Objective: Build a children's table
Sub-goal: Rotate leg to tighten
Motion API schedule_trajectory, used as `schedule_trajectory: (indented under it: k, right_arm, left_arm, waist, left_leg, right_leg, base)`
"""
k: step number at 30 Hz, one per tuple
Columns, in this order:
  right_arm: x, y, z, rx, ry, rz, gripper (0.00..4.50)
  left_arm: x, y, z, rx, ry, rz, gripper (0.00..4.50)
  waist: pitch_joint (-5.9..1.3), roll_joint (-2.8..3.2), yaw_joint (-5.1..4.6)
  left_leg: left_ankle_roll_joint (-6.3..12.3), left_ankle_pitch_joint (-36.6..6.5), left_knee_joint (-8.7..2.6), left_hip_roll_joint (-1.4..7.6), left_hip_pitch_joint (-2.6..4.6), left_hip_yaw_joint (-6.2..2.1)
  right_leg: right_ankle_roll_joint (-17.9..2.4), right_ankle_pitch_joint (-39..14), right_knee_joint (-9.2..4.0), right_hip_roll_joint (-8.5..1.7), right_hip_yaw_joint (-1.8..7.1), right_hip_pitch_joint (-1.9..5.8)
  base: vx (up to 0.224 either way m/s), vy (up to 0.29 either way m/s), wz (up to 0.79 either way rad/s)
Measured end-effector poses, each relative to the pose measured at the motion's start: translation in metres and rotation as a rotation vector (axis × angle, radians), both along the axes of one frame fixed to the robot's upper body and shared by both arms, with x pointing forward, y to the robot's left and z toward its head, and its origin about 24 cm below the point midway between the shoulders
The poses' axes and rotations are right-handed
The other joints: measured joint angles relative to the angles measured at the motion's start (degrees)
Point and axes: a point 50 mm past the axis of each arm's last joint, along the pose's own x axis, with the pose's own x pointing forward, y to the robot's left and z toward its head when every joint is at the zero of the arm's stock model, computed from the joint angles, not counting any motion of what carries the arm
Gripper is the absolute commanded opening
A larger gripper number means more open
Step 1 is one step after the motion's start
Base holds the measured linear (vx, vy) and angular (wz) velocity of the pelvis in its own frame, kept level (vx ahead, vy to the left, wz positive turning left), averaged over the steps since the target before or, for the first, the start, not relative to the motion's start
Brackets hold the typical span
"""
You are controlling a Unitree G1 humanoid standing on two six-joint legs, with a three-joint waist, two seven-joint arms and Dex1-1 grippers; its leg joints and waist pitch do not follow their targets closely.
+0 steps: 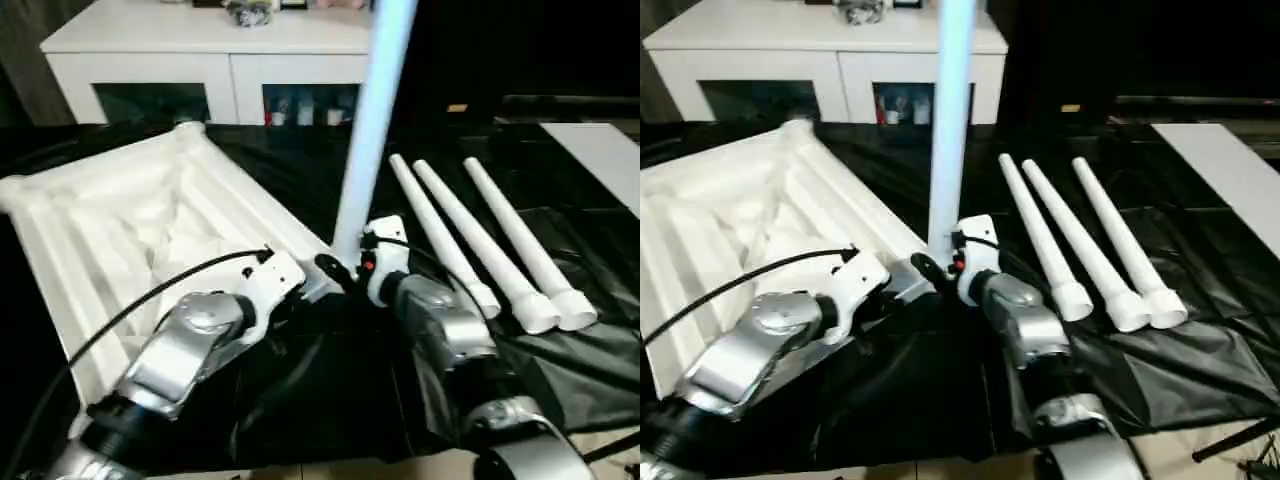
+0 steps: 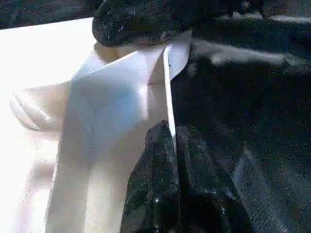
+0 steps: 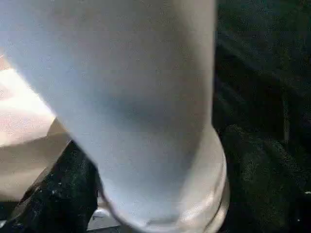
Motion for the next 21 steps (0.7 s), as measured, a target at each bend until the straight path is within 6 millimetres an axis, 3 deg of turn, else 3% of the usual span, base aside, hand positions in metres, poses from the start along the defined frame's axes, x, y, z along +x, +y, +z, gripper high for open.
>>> schedule_trajectory:
  k: [5,9,15,21]
  right_arm:
    - [-0.016,-0.005,0.003,-0.051,-0.062,0.241,3.94]
    - [-0.029,-0.013,0.007,-0.094,-0.091,0.435,3.94]
    - [-0.037,-0.028,0.01,-0.152,-0.096,0.564,3.94]
    - [-0.039,-0.029,0.01,-0.161,-0.108,0.605,3.94]
  left_arm:
    - [-0.017,0.02,0.005,0.006,0.028,-0.132,0.0]
    - [-0.028,0.028,0.007,-0.011,0.08,-0.193,0.0]
    - [-0.033,0.027,0.005,-0.029,0.111,-0.227,0.0]
    - [-0.036,0.028,0.004,-0.04,0.118,-0.232,0.0]
  waist:
    - [0.02,0.01,0.02]
    - [0.1,0.08,0.59]
    - [0.11,0.04,0.9]
    - [0.1,0.02,0.96]
  left_leg:
    - [0.18,-0.1,0.18,-0.01,-0.37,0.03]
    - [0.19,-0.1,0.31,0.0,-0.38,0.2]
    - [0.18,-0.1,0.35,0.09,-0.23,0.41]
    - [0.17,-0.1,0.37,0.1,-0.21,0.41]
  right_leg:
    - [0.0,0.0,-0.18,-0.05,-0.02,-0.16]
    - [0.0,0.0,-0.12,-0.13,0.02,-0.13]
    - [0.0,0.1,0.04,-0.16,0.07,-0.06]
    - [0.0,0.1,0.09,-0.16,0.07,-0.06]
  base:
    - [0.0,0.0,0.0]
    - [0.0,0.0,0.0]
    - [0.0,0.0,0.0]
    - [0.0,0.0,0.0]
